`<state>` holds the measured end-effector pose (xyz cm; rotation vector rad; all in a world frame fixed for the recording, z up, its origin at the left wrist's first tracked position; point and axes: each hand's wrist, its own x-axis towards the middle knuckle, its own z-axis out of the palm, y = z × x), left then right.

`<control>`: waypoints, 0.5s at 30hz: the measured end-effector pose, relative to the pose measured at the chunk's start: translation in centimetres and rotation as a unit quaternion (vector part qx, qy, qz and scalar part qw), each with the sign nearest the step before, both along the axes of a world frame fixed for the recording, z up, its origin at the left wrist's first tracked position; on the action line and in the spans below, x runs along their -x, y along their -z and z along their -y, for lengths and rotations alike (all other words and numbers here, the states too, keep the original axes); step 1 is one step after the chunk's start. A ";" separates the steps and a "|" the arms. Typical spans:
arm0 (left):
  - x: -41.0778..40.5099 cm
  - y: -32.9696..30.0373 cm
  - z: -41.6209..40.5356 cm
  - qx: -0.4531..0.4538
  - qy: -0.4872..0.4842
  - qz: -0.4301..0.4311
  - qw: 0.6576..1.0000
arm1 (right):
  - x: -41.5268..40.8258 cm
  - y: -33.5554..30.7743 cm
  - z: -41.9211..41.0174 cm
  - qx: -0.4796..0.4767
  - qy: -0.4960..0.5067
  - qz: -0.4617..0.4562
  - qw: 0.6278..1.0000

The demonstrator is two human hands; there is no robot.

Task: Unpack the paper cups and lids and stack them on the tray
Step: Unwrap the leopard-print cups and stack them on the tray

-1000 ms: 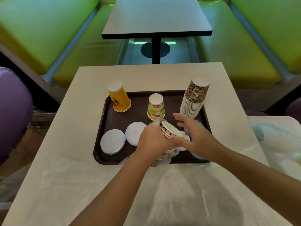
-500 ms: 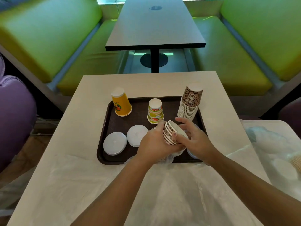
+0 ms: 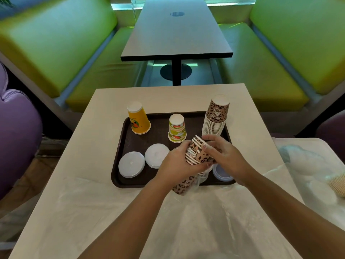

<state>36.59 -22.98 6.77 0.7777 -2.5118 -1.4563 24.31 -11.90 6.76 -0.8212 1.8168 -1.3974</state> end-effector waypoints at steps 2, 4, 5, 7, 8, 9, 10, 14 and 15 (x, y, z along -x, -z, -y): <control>0.1 0.2 0.3 0.003 -0.008 0.003 1.000 | 0.3 -0.1 0.1 0.001 -0.002 -0.017 1.000; 0.3 0.4 0.4 0.007 -0.014 0.006 1.000 | 0.5 -0.1 0.1 0.015 -0.013 -0.050 0.999; 0.3 0.5 0.5 0.009 -0.016 0.009 1.000 | 0.7 -0.1 -0.1 0.027 -0.035 -0.091 0.995; 0.4 0.5 0.8 0.006 -0.023 0.008 1.000 | 1.4 -0.1 -0.4 0.034 -0.111 -0.248 0.962; 0.4 0.5 1.0 0.003 -0.027 0.005 1.000 | 2.0 0.1 -0.5 0.024 -0.153 -0.351 0.924; 0.4 0.4 1.2 0.002 -0.029 0.002 1.000 | 2.6 0.3 -0.5 0.011 -0.182 -0.456 0.871; 0.4 0.4 1.3 0.003 -0.028 0.001 1.000 | 3.1 0.6 -0.3 0.002 -0.195 -0.546 0.814; 1.1 0.4 1.0 0.028 -0.023 0.000 0.999 | 4.0 1.3 0.8 0.015 -0.194 -0.700 0.688; 1.3 0.4 0.9 0.033 -0.026 -0.002 0.999 | 4.3 1.5 1.0 0.029 -0.186 -0.710 0.678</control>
